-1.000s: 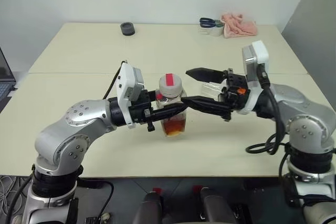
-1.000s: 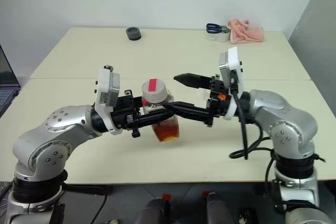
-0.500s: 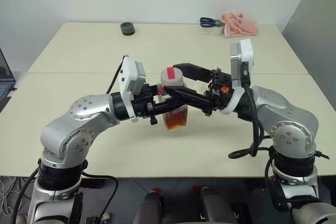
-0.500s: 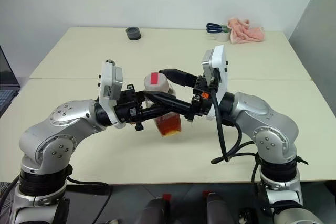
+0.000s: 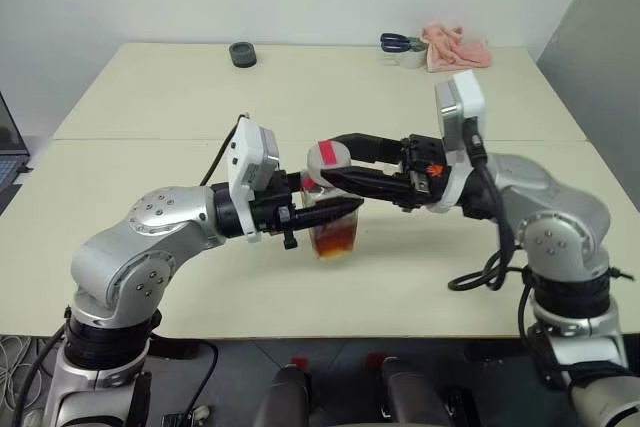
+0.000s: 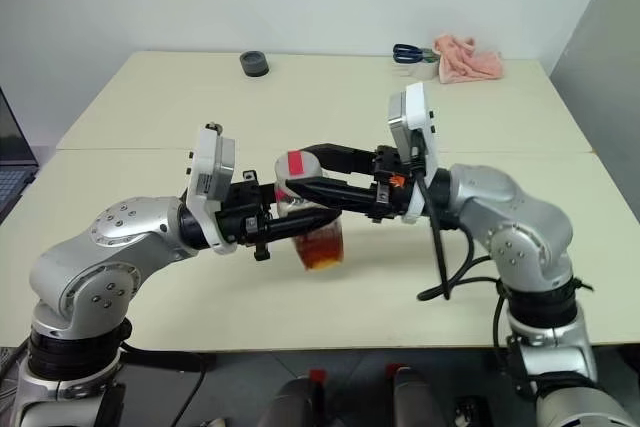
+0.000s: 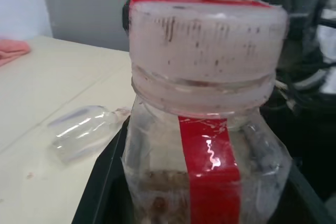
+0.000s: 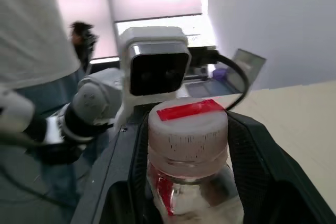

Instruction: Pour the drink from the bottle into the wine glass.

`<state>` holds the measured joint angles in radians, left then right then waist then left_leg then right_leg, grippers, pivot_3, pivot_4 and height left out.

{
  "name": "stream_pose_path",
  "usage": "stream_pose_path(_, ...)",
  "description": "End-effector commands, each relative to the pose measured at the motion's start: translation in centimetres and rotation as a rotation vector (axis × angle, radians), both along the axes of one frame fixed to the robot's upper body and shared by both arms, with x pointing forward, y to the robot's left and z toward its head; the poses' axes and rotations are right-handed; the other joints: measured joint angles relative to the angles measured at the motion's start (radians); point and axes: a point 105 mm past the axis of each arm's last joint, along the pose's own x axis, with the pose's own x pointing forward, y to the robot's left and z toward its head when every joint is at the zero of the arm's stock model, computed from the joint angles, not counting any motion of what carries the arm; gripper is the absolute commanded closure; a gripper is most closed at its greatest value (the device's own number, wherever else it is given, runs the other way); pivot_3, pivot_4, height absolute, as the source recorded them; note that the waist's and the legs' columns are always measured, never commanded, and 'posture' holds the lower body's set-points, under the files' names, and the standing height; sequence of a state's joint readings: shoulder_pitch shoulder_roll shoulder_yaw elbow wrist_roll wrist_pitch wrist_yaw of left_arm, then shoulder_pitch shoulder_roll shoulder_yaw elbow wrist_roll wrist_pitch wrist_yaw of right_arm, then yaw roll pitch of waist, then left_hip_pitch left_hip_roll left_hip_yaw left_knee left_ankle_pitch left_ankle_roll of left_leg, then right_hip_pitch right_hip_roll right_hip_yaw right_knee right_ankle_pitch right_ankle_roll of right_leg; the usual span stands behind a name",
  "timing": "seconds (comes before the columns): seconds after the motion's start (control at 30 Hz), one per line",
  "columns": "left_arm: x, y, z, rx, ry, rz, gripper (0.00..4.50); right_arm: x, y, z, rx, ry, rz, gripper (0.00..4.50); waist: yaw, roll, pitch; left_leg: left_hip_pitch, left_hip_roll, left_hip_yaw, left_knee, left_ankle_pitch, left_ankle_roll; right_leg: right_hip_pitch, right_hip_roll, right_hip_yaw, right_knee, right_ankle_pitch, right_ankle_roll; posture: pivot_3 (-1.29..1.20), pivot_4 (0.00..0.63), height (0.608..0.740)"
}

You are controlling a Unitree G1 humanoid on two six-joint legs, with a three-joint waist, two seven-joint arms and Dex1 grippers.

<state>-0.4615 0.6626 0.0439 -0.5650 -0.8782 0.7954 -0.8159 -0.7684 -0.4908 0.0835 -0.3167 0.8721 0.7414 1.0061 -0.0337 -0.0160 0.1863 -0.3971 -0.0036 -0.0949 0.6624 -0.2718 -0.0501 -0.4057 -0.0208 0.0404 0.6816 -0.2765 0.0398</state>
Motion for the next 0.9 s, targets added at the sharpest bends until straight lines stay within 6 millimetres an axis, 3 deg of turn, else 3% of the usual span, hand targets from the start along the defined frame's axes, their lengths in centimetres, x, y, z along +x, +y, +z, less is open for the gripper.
stream_pose_path(0.03, -1.2, -0.5, 0.6, -0.01, -0.01, -0.07, 2.68, -1.6, 1.2, -0.3, -0.073, -0.052, 0.236, 2.65, -0.001, 0.0, 0.0, 0.0, 0.0, 0.0, 0.0, 0.0, 0.0, 0.0, 0.0, 0.0, 0.0, 0.0, 0.0, 0.0, 0.15, 0.74)
stream_pose_path(0.17, -1.8, -0.8, 0.7, -0.016, -0.007, -0.077, 2.68, 0.5, 1.5, -0.6, -0.116, -0.062, 0.264, 2.65, -0.003, 0.0, 0.0, 0.001, 0.0, 0.0, 0.0, 0.0, 0.0, 0.0, 0.0, 0.0, 0.001, 0.0, 0.0, 0.0, 0.15, 0.74)
stream_pose_path(0.43, -0.9, 0.2, 0.8, -0.045, -0.019, 0.035, 2.68, 3.4, -3.5, -0.3, -0.153, -0.048, -0.006, 0.02, 0.008, 0.0, 0.0, -0.002, -0.001, -0.002, 0.0, 0.0, 0.0, 0.0, -0.004, -0.001, -0.001, 0.0, 0.0, 0.0, 0.15, 0.74)
stream_pose_path(0.6, -0.3, 0.5, 0.7, -0.07, -0.022, 0.086, 2.68, 2.1, -4.7, -0.3, -0.111, 0.006, -0.133, 0.02, 0.006, 0.0, 0.0, -0.002, -0.002, -0.001, 0.0, 0.0, 0.0, 0.0, -0.004, 0.0, -0.001, 0.0, 0.0, 0.0, 0.15, 0.74)
stream_pose_path(0.77, 0.7, 0.7, 0.8, -0.085, -0.029, 0.122, 2.68, 0.2, -2.8, 0.2, -0.006, 0.026, -0.216, 0.02, -0.002, 0.0, 0.0, -0.001, 0.0, -0.001, 0.0, 0.0, 0.0, 0.0, -0.001, 0.001, 0.0, 0.0, 0.0, 0.0, 0.15, 0.74)
stream_pose_path(0.9, 1.0, 0.5, 0.8, -0.083, -0.035, 0.122, 2.68, 0.6, -1.1, 0.8, 0.069, 0.007, -0.266, 0.02, 0.001, 0.0, 0.0, 0.0, 0.0, -0.001, 0.0, 0.0, 0.0, 0.0, 0.0, 0.0, 0.001, 0.0, 0.0, 0.0, 0.15, 0.74)
